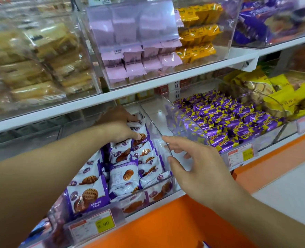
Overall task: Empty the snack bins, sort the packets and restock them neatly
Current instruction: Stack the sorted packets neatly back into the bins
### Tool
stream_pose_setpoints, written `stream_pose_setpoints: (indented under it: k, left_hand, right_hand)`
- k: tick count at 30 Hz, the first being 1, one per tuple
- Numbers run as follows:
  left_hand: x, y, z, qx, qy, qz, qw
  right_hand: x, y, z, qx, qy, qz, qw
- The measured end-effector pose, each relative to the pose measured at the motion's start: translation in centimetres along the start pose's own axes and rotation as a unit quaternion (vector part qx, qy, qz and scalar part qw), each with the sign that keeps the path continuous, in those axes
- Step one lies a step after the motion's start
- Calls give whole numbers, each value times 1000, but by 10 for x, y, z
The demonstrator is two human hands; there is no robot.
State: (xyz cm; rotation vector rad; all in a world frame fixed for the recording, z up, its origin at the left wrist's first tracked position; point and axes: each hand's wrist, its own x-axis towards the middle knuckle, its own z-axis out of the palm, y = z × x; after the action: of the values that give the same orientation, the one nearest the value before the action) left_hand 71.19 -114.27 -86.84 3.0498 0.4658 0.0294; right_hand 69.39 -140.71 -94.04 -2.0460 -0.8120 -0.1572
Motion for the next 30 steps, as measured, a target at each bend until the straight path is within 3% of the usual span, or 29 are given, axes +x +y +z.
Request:
stream_pose_setpoints:
  k: [6, 11, 17, 24, 30]
  left_hand:
    - [5, 1, -1, -23, -26, 1, 999]
    - [4, 1, 3, -120, 28, 20, 992]
    - [-2, 8, 10, -85, 45, 36, 995]
    - [-8, 0, 3, -81, 9, 35, 996]
    - [-30, -1, -1, -146, 32, 44, 988]
  right_hand:
    - [0, 0, 0, 4, 0, -3, 1000]
    - [1, 1, 0, 2, -1, -2, 1000]
    - [0, 1, 2, 17, 9, -8, 1000]
    - [0, 1, 2, 10, 5, -3, 1000]
    - [0, 2, 3, 25, 11, -1, 1000]
